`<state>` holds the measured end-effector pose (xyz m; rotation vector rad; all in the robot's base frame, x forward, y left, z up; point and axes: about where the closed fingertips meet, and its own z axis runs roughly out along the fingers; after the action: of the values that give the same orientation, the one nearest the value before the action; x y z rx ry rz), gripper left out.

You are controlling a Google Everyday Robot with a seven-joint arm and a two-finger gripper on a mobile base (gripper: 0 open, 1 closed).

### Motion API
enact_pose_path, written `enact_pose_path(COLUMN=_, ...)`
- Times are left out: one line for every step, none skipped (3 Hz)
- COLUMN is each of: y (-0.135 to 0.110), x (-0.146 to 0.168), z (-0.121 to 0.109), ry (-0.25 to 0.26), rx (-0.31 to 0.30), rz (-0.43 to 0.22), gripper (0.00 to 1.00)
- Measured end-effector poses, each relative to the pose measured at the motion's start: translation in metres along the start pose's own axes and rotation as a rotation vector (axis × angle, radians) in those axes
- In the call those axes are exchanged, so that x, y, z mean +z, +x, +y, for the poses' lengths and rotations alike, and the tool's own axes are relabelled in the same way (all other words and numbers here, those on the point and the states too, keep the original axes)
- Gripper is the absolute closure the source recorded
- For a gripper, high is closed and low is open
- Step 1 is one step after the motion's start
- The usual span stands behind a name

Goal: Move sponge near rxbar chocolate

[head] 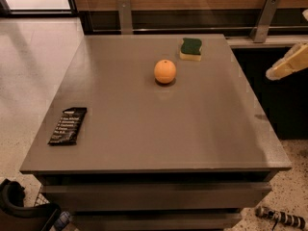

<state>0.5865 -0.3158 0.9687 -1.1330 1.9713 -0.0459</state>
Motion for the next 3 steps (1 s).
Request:
enact_pose_path(y=-0.004, x=0.026, z=-0.035, ry=0.069, rx=0.075, rz=-0.141, gripper=0.0)
enact_pose_path(y=-0.004, x=0.028, z=-0.035, ry=0.068, rx=0.078, rz=-0.142, gripper=0.0)
enact_pose_path(y=-0.022, x=0.083, z=-0.034, ry=-0.019, rx=0.128, rz=-0.218, gripper=0.0)
